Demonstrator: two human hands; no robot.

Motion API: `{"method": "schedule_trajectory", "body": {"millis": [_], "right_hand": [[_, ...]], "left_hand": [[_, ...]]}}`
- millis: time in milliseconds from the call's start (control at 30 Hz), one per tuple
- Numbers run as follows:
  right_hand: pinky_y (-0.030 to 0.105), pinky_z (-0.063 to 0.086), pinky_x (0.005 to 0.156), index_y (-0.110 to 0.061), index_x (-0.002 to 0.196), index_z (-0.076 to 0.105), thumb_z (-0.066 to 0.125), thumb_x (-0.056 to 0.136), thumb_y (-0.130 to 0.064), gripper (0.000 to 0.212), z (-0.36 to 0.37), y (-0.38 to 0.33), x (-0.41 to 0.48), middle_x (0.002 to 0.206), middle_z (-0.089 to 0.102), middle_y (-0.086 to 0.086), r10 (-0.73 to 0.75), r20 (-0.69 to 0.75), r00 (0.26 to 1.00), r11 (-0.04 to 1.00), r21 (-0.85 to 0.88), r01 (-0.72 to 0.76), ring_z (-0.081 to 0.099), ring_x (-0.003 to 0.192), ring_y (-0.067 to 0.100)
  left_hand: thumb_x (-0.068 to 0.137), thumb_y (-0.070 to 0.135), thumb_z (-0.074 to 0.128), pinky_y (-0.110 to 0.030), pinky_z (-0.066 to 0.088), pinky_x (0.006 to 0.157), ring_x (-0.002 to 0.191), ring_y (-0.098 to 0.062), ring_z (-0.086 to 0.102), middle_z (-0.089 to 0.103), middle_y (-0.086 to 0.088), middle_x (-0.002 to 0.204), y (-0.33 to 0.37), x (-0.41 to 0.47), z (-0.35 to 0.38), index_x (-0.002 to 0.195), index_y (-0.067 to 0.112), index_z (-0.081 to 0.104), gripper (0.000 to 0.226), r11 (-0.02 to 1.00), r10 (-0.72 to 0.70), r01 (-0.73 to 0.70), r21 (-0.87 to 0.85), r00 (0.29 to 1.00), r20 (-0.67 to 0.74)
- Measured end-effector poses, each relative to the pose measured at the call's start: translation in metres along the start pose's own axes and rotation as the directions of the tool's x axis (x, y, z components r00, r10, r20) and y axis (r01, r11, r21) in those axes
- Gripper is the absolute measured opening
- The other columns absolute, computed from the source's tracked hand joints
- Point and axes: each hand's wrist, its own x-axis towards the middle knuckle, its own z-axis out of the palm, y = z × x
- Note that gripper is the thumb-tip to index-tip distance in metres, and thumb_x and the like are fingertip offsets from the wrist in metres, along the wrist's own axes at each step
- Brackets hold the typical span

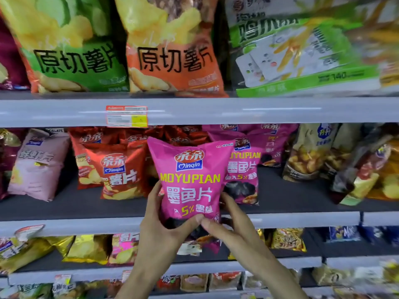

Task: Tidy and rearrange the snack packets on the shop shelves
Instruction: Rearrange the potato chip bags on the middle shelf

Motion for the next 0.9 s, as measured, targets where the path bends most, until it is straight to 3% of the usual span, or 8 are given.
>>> {"method": "schedule_trajectory", "body": {"millis": [133,300,433,533,600,667,767,900], "right_hand": [[0.019,0.055,0.094,-0.044,0.152,0.035,0.085,0.083,-0.035,0.086,-0.045,0.004,-0.018,0.13,0.067,-0.025,0.025,-0.021,0.999,0.999,0.022,-0.024,0.063,0.12,-0.004],[0.023,0.059,0.082,-0.02,0.149,0.041,0.088,0.073,0.0,0.091,-0.109,0.017,-0.03,0.122,0.075,-0.007,0.047,-0.129,0.991,0.994,0.1,-0.034,0.073,0.111,0.012],[0.03,0.06,0.087,-0.024,0.147,0.046,0.097,0.066,-0.02,0.095,-0.164,0.035,-0.029,0.125,0.074,-0.002,0.05,-0.237,0.97,0.985,0.17,-0.009,0.071,0.115,0.017],[0.034,0.061,0.088,-0.027,0.142,0.052,0.097,0.054,-0.038,0.1,-0.202,0.047,-0.022,0.121,0.076,0.0,0.104,-0.314,0.944,0.967,0.255,-0.021,0.073,0.112,0.02],[0.044,0.058,0.094,-0.026,0.141,0.054,0.1,0.05,-0.045,0.104,-0.227,0.054,-0.016,0.119,0.076,0.003,0.118,-0.336,0.934,0.961,0.274,-0.023,0.073,0.112,0.025],[0.038,0.06,0.088,-0.026,0.141,0.054,0.101,0.05,-0.047,0.104,-0.248,0.057,-0.009,0.119,0.077,0.003,0.114,-0.343,0.932,0.966,0.256,-0.023,0.073,0.111,0.024],[0.024,0.061,0.074,-0.026,0.144,0.05,0.096,0.068,-0.023,0.089,-0.274,0.064,0.007,0.116,0.077,-0.002,0.103,-0.333,0.937,0.976,0.216,-0.031,0.075,0.105,0.017],[0.028,0.059,0.083,-0.028,0.146,0.047,0.09,0.065,-0.023,0.092,-0.287,0.075,0.036,0.116,0.077,-0.011,0.09,-0.256,0.963,0.988,0.146,-0.054,0.073,0.108,0.008]], "left_hand": [[0.062,0.051,0.099,-0.042,0.061,0.097,0.12,-0.004,0.068,0.065,0.027,0.131,0.009,-0.007,0.05,0.148,0.057,0.038,0.106,1.0,0.005,-0.004,-0.017,0.997,0.078],[0.067,0.049,0.091,-0.037,0.054,0.106,0.128,-0.006,0.064,0.067,0.016,0.139,0.015,-0.009,0.118,0.154,0.038,0.041,0.101,0.999,0.046,-0.044,-0.015,0.977,0.206],[0.066,0.053,0.087,-0.01,0.05,0.096,0.129,0.011,0.056,0.061,0.036,0.136,0.021,-0.001,0.164,0.149,0.047,0.038,0.096,0.998,0.021,-0.004,-0.056,0.95,0.312],[0.069,0.068,0.082,-0.021,0.048,0.105,0.134,0.008,0.053,0.058,0.031,0.143,0.016,0.008,0.183,0.151,0.05,0.041,0.094,0.997,0.031,-0.05,0.063,0.958,0.284],[0.074,0.068,0.082,-0.029,0.046,0.106,0.131,0.004,0.051,0.055,0.029,0.14,0.008,0.015,0.187,0.149,0.05,0.044,0.086,0.96,0.118,-0.148,0.239,0.983,0.137],[0.077,0.057,0.086,-0.035,0.041,0.106,0.13,-0.011,0.047,0.052,0.014,0.137,-0.001,0.024,0.189,0.15,0.041,0.044,0.086,0.874,0.256,-0.223,0.431,0.967,-0.019],[0.066,0.048,0.097,-0.049,0.031,0.112,0.138,-0.035,0.033,0.036,-0.014,0.15,-0.013,0.039,0.197,0.159,0.03,0.033,0.114,0.766,0.298,-0.15,0.625,0.945,-0.138],[0.065,0.051,0.095,-0.061,0.031,0.114,0.143,-0.044,0.028,0.019,-0.017,0.162,-0.024,0.05,0.205,0.162,0.039,0.022,0.122,0.751,0.224,-0.056,0.658,0.959,-0.173]]}}
